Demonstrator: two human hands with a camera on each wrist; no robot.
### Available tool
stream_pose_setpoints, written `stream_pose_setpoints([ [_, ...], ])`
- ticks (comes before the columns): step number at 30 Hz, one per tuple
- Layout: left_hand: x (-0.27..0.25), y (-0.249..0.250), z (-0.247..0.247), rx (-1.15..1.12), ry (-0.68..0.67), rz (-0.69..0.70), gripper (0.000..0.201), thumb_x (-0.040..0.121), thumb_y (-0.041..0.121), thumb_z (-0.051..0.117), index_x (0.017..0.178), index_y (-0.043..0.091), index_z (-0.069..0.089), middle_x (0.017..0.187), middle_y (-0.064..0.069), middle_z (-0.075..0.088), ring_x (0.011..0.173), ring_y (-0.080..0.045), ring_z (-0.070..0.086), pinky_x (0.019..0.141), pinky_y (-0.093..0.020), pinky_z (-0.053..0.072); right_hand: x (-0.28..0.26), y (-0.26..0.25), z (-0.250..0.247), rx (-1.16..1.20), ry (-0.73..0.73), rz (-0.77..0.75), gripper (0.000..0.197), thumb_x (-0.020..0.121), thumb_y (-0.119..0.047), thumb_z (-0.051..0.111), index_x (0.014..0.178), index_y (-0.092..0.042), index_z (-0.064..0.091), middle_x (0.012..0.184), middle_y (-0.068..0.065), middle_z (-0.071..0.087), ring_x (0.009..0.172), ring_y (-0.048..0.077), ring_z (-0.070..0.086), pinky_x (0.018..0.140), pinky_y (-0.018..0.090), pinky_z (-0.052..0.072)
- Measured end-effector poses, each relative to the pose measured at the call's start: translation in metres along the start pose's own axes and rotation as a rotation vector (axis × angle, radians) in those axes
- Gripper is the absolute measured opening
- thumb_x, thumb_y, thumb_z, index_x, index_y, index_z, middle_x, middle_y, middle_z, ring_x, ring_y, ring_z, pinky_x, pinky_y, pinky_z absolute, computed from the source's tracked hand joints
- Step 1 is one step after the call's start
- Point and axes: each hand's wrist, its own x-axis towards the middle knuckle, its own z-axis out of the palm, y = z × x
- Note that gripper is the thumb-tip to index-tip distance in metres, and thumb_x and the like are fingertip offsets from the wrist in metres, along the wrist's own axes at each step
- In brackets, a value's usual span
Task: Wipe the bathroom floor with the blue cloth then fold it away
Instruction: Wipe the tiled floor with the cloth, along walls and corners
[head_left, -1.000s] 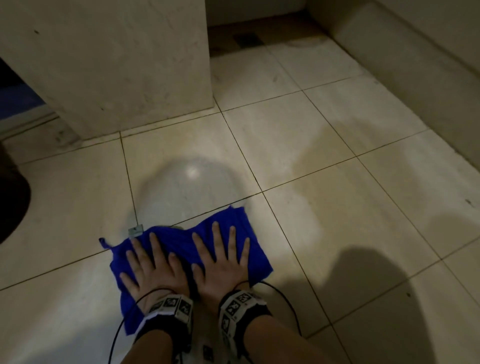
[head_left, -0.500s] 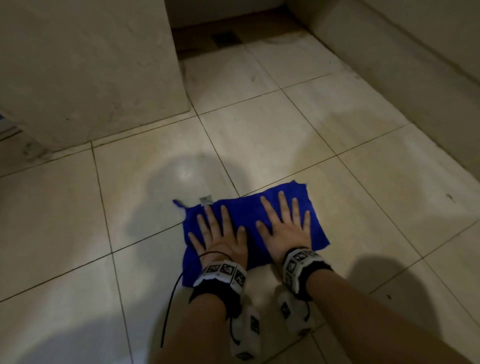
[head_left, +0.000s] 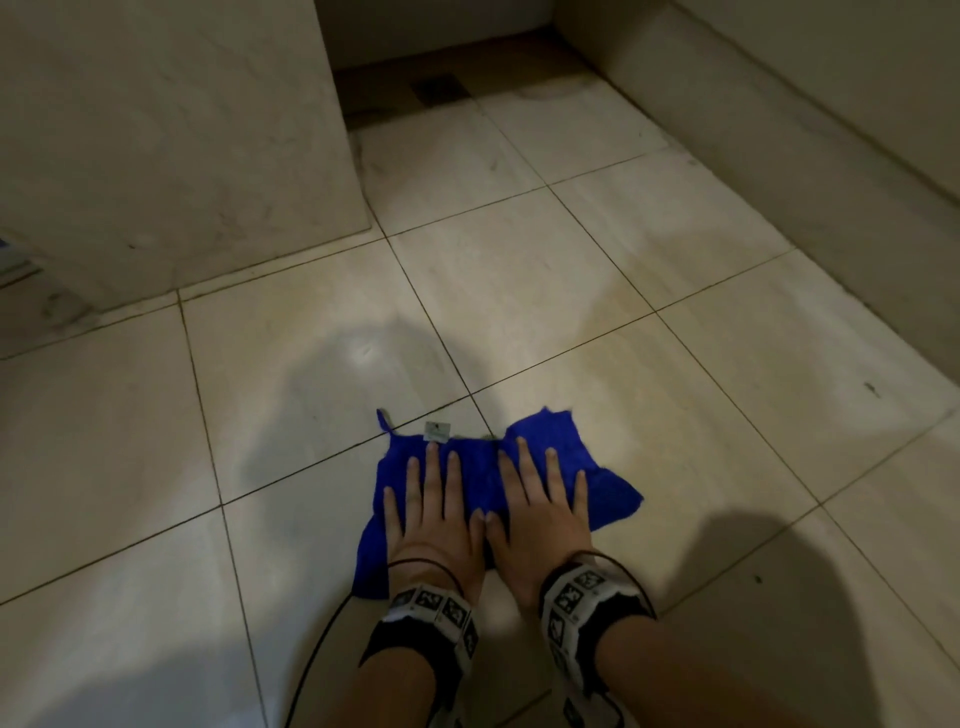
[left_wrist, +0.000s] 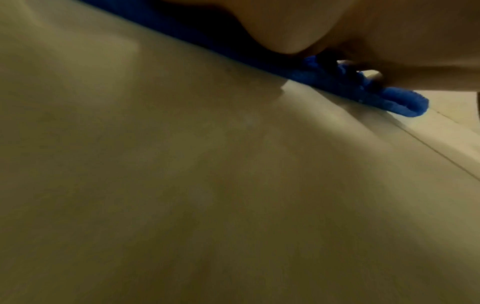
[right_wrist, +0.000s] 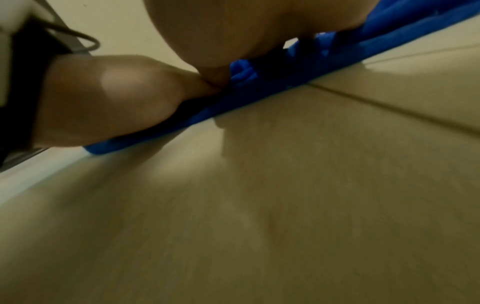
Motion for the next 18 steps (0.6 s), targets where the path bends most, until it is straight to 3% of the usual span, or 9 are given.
stream_pose_setpoints([
  [2,-0.007,-0.003,0.002,-0.003,-0.021,0.014,0.067,0.088,0.055,-0.009,0.139,0.022,-0.038,0.149,0.001,-0.043,0.143,-0.021,-0.029,0.113,-0.047,-0.023,-0.008,-0.001,0.003,-0.009,-0.015,0.004,0.068,0.1,-0.055,0.019,0.152,-0.032,-0.019,0.156,-0.009,-0.032,0.146,0.022,-0.024,0.118,0.053,-0.013],
  [5,-0.015,-0.002,0.001,-0.024,-0.007,0.027,0.076,0.073,0.052,-0.022,0.14,0.021,-0.035,0.153,0.002,-0.039,0.143,-0.02,-0.029,0.106,-0.044,-0.031,-0.011,-0.002,0.005,-0.018,-0.025,0.01,0.067,0.101,-0.053,0.018,0.151,-0.032,-0.021,0.155,-0.009,-0.033,0.146,0.02,-0.025,0.118,0.053,-0.013],
  [10,-0.012,0.003,-0.005,-0.046,-0.045,0.008,0.076,0.068,0.048,-0.025,0.139,0.025,-0.037,0.15,0.004,-0.042,0.136,-0.017,-0.036,0.109,-0.047,-0.027,-0.005,-0.001,0.002,-0.026,-0.011,-0.001,0.066,0.102,-0.05,0.018,0.152,-0.031,-0.021,0.157,-0.009,-0.03,0.147,0.02,-0.024,0.119,0.052,-0.012],
  [12,-0.004,0.005,-0.011,-0.067,-0.057,0.017,0.065,0.079,0.048,-0.02,0.138,0.027,-0.037,0.146,0.007,-0.044,0.138,-0.017,-0.034,0.112,-0.05,-0.022,0.005,0.0,-0.004,-0.021,0.004,0.003,0.067,0.101,-0.051,0.02,0.152,-0.031,-0.019,0.159,-0.008,-0.027,0.148,0.02,-0.02,0.119,0.051,-0.01],
  [14,0.009,0.007,-0.021,-0.098,-0.08,0.041,0.057,0.096,0.047,-0.003,0.14,0.029,-0.034,0.143,0.01,-0.044,0.142,-0.017,-0.03,0.112,-0.05,-0.021,0.024,0.0,-0.014,-0.015,0.015,0.009,0.069,0.101,-0.052,0.023,0.154,-0.03,-0.016,0.161,-0.008,-0.023,0.149,0.021,-0.016,0.12,0.052,-0.008],
  [18,0.037,0.015,-0.038,-0.118,-0.1,0.05,0.059,0.102,0.044,0.01,0.15,0.029,-0.022,0.154,0.007,-0.035,0.145,-0.019,-0.027,0.11,-0.049,-0.022,0.06,0.005,-0.039,-0.035,-0.005,-0.012,0.069,0.1,-0.049,0.028,0.155,-0.03,-0.008,0.163,-0.007,-0.017,0.15,0.022,-0.01,0.12,0.052,-0.005],
])
